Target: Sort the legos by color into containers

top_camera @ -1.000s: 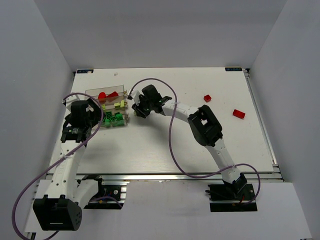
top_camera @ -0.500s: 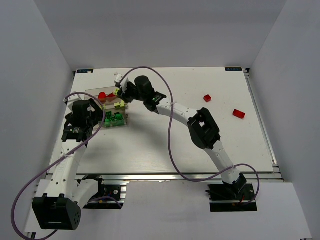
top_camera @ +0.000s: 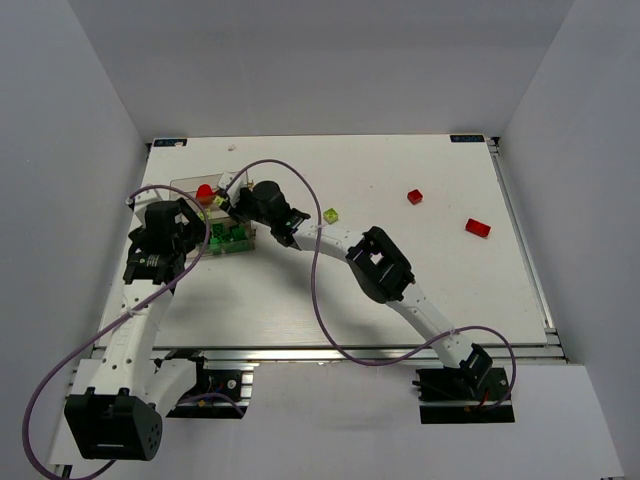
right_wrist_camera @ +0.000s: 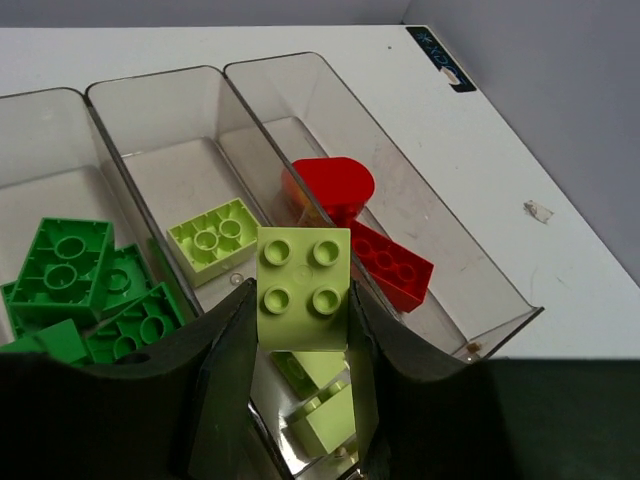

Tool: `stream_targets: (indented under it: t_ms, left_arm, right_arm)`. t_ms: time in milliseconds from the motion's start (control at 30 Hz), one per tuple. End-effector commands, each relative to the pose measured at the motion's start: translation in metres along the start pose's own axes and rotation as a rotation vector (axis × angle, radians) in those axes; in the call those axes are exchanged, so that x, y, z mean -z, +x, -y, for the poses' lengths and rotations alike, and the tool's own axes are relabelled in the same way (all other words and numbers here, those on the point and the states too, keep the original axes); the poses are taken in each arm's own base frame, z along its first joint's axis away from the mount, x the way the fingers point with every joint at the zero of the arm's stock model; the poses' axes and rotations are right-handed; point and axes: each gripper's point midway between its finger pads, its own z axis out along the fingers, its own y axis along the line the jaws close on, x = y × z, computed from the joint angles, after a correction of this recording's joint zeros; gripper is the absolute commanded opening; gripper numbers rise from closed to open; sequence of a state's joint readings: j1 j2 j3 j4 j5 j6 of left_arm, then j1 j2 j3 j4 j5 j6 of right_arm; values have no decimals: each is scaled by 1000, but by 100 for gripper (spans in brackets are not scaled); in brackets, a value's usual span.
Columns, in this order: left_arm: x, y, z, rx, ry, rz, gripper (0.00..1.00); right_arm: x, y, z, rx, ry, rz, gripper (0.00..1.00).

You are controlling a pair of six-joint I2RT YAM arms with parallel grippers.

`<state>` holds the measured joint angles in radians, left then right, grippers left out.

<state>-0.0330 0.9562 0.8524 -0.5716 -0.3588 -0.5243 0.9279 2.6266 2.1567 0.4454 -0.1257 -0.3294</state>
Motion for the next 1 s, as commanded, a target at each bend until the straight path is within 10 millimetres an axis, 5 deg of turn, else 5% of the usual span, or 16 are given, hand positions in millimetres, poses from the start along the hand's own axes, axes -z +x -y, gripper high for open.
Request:
stream_targets:
  t_ms: [0,367,667,967]
  left_arm:
    - [5,-4,-4,-2,-8,22,98]
    - [6,-4,-5,0,-9,22,98]
    - [7,-4,-4,3,-5,20,98]
    - [8,-3,-3,8,0,15,98]
  right_arm:
    - [-1,-56,29,24,107,155,6]
    - [-1,-28,21,32,101,111,34]
    - [-1,-26,22,56,106,105,59]
    - [7,-47,19,46,68,128,62]
